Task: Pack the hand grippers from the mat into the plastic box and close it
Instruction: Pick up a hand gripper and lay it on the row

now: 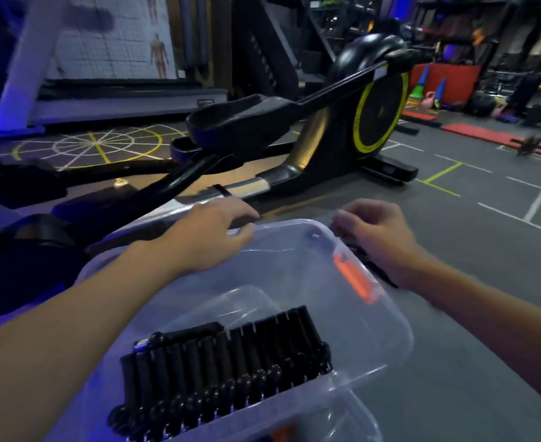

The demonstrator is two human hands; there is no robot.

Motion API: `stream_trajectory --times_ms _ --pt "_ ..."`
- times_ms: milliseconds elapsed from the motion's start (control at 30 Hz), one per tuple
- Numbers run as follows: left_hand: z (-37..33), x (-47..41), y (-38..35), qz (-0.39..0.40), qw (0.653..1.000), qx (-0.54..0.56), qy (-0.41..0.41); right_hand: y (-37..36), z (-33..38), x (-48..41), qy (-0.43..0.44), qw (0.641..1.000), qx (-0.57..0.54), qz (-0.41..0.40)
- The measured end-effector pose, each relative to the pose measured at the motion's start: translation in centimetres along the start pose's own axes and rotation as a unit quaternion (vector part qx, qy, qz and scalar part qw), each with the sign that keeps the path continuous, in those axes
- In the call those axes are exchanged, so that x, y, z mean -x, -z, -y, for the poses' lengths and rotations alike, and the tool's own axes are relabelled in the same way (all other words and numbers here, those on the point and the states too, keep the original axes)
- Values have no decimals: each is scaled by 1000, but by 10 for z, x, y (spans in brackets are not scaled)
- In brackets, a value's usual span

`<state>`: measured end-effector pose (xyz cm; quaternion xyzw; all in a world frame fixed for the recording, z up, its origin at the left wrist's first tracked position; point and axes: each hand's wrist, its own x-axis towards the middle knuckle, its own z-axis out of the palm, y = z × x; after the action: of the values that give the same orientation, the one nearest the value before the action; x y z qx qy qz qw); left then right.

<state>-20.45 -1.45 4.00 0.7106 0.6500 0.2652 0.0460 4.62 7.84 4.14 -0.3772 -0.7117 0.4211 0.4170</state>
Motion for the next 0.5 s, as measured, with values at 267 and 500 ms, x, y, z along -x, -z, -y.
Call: stream_trajectory --times_ms 267,500 --pt "-83 -49 -68 87 995 -33 -37 103 -137 11 -160 979 81 -97" --pt "-103 -65 -124 125 988 -81 -38 135 -234 32 -238 949 154 -138"
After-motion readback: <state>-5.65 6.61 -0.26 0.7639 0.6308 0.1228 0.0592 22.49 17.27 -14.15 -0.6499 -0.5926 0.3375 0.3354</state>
